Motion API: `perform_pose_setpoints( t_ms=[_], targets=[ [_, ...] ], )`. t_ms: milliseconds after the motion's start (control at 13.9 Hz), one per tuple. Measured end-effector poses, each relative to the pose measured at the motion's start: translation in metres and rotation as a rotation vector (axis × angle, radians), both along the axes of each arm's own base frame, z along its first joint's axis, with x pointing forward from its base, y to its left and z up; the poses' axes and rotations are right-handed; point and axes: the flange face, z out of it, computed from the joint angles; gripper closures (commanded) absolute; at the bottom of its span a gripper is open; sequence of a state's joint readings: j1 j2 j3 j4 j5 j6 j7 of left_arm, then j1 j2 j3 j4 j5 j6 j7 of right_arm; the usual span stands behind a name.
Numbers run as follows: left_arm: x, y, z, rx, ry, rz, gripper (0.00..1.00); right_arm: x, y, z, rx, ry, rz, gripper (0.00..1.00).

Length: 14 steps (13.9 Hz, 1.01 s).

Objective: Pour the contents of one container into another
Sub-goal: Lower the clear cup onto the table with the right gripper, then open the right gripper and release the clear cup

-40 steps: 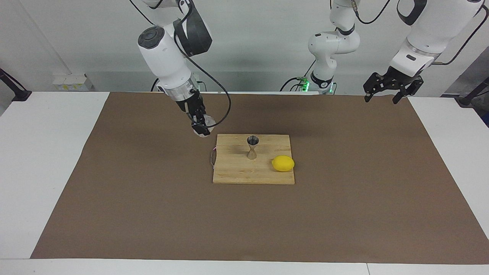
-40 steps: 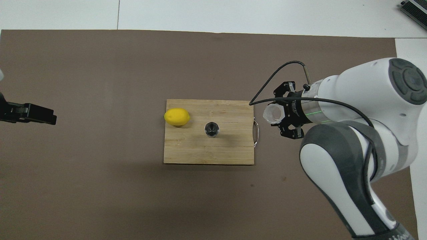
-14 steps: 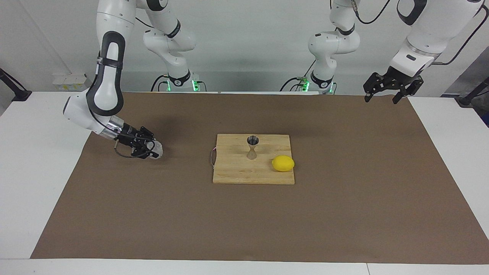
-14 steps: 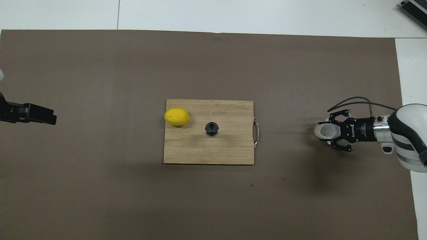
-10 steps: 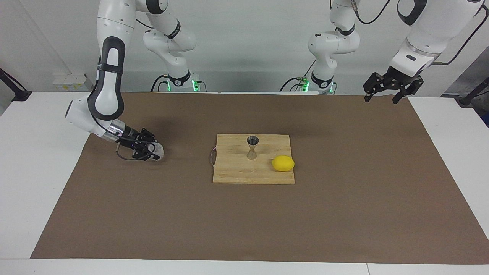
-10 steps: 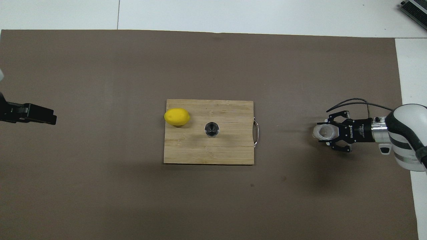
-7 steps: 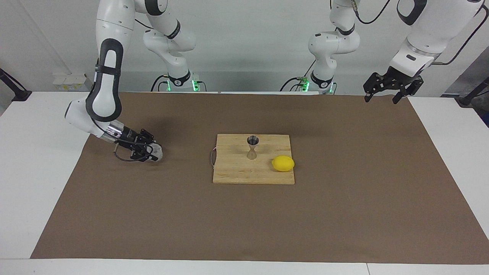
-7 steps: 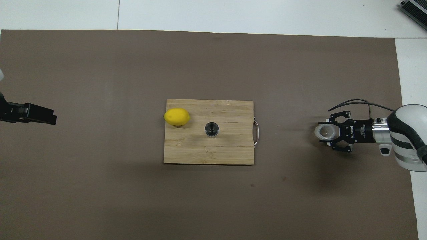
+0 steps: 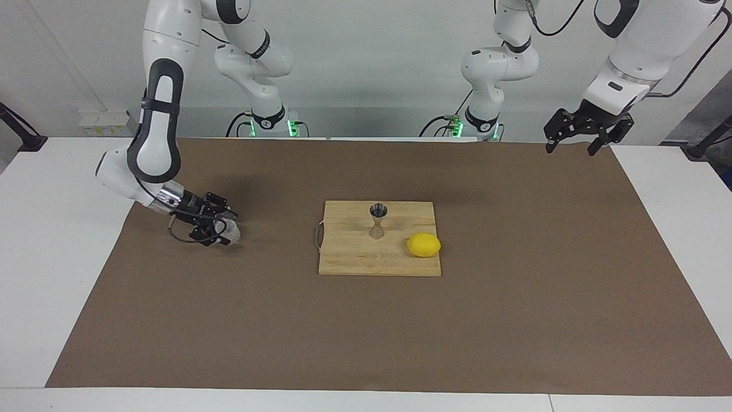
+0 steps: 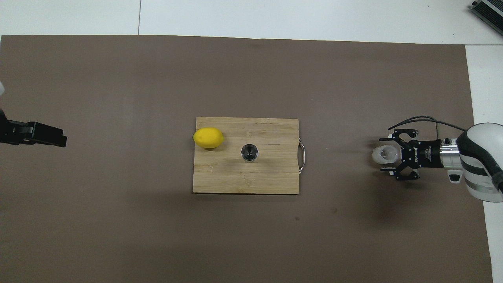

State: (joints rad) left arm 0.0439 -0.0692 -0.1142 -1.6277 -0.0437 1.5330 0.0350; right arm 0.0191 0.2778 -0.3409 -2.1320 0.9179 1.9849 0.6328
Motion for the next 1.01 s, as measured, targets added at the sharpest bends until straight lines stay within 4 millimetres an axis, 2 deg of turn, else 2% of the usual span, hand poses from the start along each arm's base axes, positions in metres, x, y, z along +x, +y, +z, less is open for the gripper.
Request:
perform_pose_setpoints(
  t_ms=[359, 647, 790, 1006],
  targets=[
    [0.0, 0.0, 0.0, 0.0, 0.0, 0.0, 0.0, 0.002, -0.001, 0.03, -0.04, -0.035, 0.037, 0.0],
    [0.0, 0.0, 0.0, 0.0, 0.0, 0.0, 0.0, 0.0, 0.006, 0.071, -0.101, -0.072, 0.118, 0.0],
    [0.0, 0.0, 0.0, 0.0, 0.0, 0.0, 0.0, -0.003, 0.021, 0.091, -0.127, -0.082, 0.206, 0.0],
    [0.0, 0.0, 0.0, 0.0, 0.0, 0.0, 0.0, -0.006, 0.054, 0.116, -0.226, -0.093, 0.377, 0.0]
  ],
)
